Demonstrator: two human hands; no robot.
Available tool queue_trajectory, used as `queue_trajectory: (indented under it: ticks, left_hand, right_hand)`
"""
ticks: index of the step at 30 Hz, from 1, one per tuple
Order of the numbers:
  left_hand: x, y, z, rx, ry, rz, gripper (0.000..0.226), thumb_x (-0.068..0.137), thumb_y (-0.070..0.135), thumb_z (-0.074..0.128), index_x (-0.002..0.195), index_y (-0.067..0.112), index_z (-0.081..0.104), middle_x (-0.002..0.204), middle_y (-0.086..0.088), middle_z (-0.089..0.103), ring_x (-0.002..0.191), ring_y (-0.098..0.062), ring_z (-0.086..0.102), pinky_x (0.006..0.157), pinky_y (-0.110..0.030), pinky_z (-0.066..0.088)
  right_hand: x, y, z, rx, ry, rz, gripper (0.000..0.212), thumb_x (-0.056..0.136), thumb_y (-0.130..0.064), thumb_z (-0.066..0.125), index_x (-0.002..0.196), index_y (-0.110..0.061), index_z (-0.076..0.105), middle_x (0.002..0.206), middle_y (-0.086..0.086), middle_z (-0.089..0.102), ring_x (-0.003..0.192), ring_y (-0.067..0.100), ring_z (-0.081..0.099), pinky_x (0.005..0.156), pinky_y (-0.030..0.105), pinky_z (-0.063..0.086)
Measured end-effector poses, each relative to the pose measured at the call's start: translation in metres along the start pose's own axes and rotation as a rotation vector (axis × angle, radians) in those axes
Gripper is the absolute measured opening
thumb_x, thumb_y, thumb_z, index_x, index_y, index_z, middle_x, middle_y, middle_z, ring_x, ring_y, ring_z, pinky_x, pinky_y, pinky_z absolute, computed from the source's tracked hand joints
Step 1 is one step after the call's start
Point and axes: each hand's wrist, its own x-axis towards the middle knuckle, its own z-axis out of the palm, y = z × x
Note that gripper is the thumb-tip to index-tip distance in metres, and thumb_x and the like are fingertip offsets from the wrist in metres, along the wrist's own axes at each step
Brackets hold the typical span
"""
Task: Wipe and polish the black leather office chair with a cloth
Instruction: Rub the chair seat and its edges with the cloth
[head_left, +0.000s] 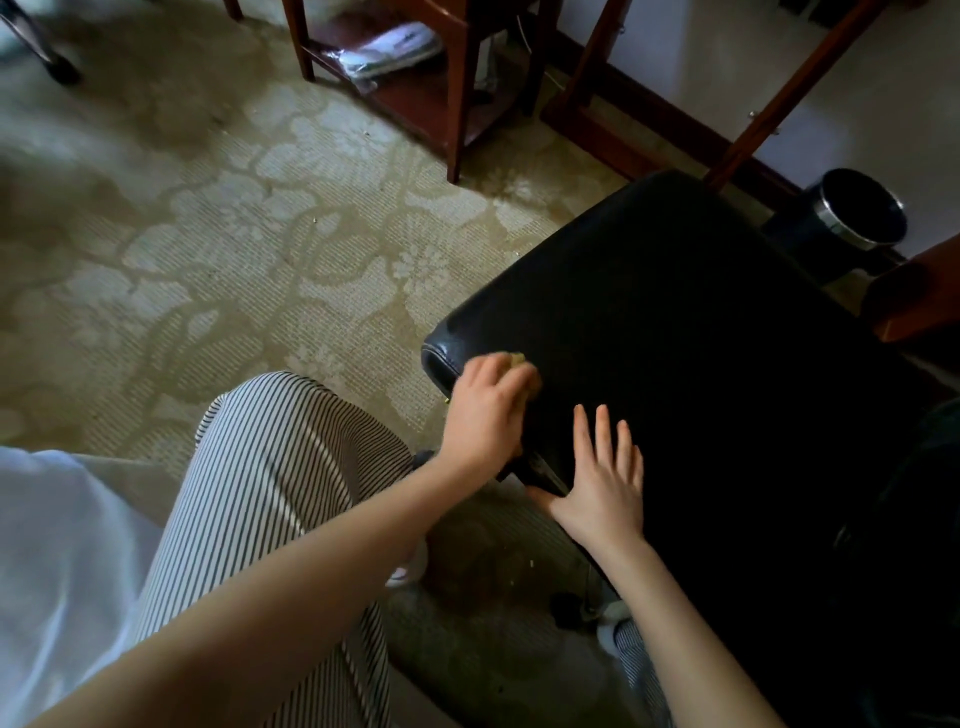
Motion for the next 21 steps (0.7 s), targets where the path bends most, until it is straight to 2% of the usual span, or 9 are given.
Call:
queue_trajectory:
  ticks: [3, 5, 8, 12, 15, 18, 21]
  left_hand:
    - [0.033, -0.026, -0.008, -0.002, 0.033, -0.314, 0.033, 0.087, 0.012, 0.055, 0.12, 0.013, 0.06, 0.119, -0.011, 0.056, 0.111, -0.03, 0.044, 0.095, -0.038, 0.037]
    - [0.051, -0.038, -0.009, 0.009, 0.007, -0.372, 0.03, 0.088, 0.018, 0.055, 0.117, 0.016, 0.061, 0.115, -0.008, 0.056, 0.108, -0.029, 0.044, 0.091, -0.034, 0.036]
    - [0.074, -0.054, -0.01, -0.036, -0.011, -0.475, 0.026, 0.09, 0.024, 0.053, 0.113, 0.018, 0.063, 0.113, -0.008, 0.057, 0.107, -0.029, 0.048, 0.088, -0.032, 0.037]
    - [0.098, -0.082, -0.013, -0.311, -0.055, -0.77, 0.02, 0.088, 0.025, 0.053, 0.098, 0.017, 0.068, 0.1, -0.005, 0.067, 0.092, -0.022, 0.059, 0.08, -0.029, 0.045]
    - [0.094, -0.097, -0.007, -0.565, -0.058, -0.995, 0.018, 0.088, 0.024, 0.054, 0.076, 0.014, 0.063, 0.079, -0.006, 0.063, 0.081, -0.021, 0.057, 0.074, -0.028, 0.047]
    - [0.079, -0.104, -0.002, -0.719, 0.017, -1.157, 0.027, 0.088, 0.021, 0.052, 0.063, 0.013, 0.052, 0.064, -0.002, 0.05, 0.075, -0.02, 0.049, 0.061, -0.028, 0.039]
    - [0.057, -0.102, 0.011, -0.817, 0.237, -1.174, 0.021, 0.089, 0.02, 0.048, 0.072, 0.012, 0.057, 0.072, -0.002, 0.053, 0.08, -0.019, 0.048, 0.067, -0.029, 0.039]
  right_hand:
    - [-0.002, 0.003, 0.004, 0.002, 0.045, -0.016, 0.102, 0.08, -0.064, 0.055, 0.148, -0.025, -0.011, 0.158, 0.004, -0.007, 0.145, 0.026, -0.006, 0.116, 0.042, 0.004]
    - [-0.004, 0.005, 0.008, -0.001, 0.08, -0.03, 0.101, 0.077, -0.061, 0.061, 0.149, -0.025, -0.001, 0.158, 0.005, 0.005, 0.145, 0.027, 0.003, 0.115, 0.042, 0.011]
    - [-0.004, 0.008, 0.013, -0.026, 0.135, -0.012, 0.106, 0.065, -0.061, 0.073, 0.146, -0.023, 0.016, 0.151, 0.008, 0.03, 0.139, 0.029, 0.028, 0.108, 0.044, 0.028]
    - [0.001, 0.009, 0.013, -0.043, 0.165, -0.027, 0.107, 0.059, -0.061, 0.077, 0.145, -0.021, 0.028, 0.147, 0.008, 0.039, 0.134, 0.031, 0.037, 0.103, 0.046, 0.035]
    - [0.005, 0.009, 0.015, -0.065, 0.171, -0.029, 0.106, 0.055, -0.061, 0.079, 0.142, -0.019, 0.038, 0.143, 0.01, 0.044, 0.131, 0.033, 0.042, 0.099, 0.049, 0.039]
    - [0.005, 0.008, 0.015, -0.078, 0.174, -0.018, 0.106, 0.051, -0.061, 0.081, 0.14, -0.017, 0.043, 0.14, 0.011, 0.048, 0.127, 0.034, 0.046, 0.095, 0.05, 0.043]
    - [0.006, 0.007, 0.014, -0.084, 0.2, -0.021, 0.105, 0.05, -0.06, 0.082, 0.138, -0.017, 0.045, 0.139, 0.012, 0.049, 0.126, 0.035, 0.047, 0.094, 0.051, 0.044]
